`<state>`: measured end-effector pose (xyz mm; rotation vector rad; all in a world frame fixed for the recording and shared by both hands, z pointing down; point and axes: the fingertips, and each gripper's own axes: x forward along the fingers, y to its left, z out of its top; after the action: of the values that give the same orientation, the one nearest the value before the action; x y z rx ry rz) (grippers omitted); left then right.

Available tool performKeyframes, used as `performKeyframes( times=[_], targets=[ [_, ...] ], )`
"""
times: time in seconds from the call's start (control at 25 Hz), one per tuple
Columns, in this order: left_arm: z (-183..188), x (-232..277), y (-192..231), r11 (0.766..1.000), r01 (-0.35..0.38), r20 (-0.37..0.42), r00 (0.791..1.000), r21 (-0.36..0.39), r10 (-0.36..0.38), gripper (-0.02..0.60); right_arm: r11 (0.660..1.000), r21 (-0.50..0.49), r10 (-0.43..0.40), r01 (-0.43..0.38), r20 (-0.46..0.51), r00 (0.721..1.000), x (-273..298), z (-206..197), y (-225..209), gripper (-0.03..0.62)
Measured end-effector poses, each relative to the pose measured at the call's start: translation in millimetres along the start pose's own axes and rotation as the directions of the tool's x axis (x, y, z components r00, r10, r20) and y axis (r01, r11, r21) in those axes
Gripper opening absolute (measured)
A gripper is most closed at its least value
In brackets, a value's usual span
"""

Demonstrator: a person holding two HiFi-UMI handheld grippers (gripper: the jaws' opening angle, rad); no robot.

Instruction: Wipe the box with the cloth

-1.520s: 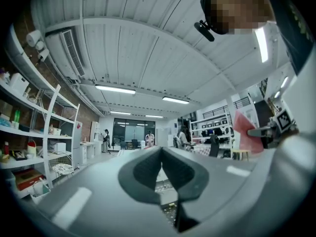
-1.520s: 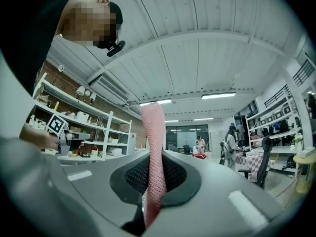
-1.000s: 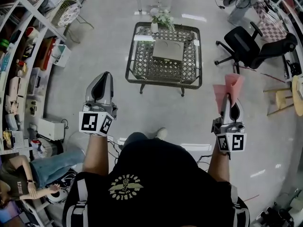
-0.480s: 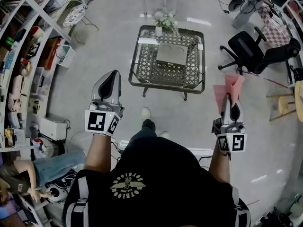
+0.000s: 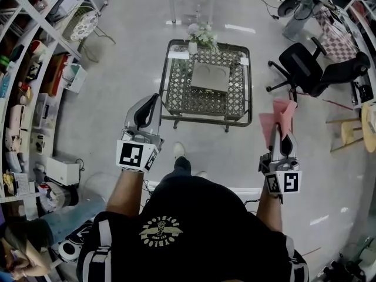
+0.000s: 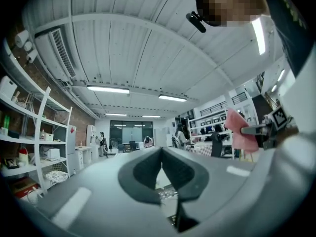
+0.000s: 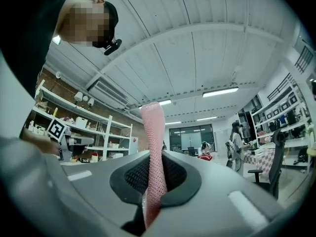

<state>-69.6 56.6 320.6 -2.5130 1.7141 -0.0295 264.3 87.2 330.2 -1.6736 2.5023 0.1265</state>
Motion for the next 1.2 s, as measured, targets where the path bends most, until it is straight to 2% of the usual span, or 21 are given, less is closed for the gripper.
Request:
performKeyframes(
  times=[0.32,0.6,0.92,1.2],
  targets=[
    [-15.3,60.9,26.5,0.998,0.063,-0.014,0.998,-0.030,-0.064,0.000,1.000,0.021,-0.009,0.009,-0.005,1.000,63.2,-10.2,6.5,0.017],
    [-12.6,99.3,80.4,0.996,0.082,0.033,0.996,-0.043,-0.081,0.000,1.000,-0.015,-0.023,0.022,-0.027,0.999,121.1,-11.3,25.3,0.018],
    [-30.7,127.2,128.4,0.991,0.113,0.014,0.994,-0.067,-0.112,0.000,1.000,-0.028,-0.015,0.013,-0.058,0.998,180.5,-23.5,57.9,0.018],
    [-50.5,150.0,137.7,0.988,0.133,0.001,0.991,-0.084,-0.133,0.000,1.000,0.002,-0.005,0.005,-0.127,0.992,205.3,-54.6,66.2,0.018]
  ],
)
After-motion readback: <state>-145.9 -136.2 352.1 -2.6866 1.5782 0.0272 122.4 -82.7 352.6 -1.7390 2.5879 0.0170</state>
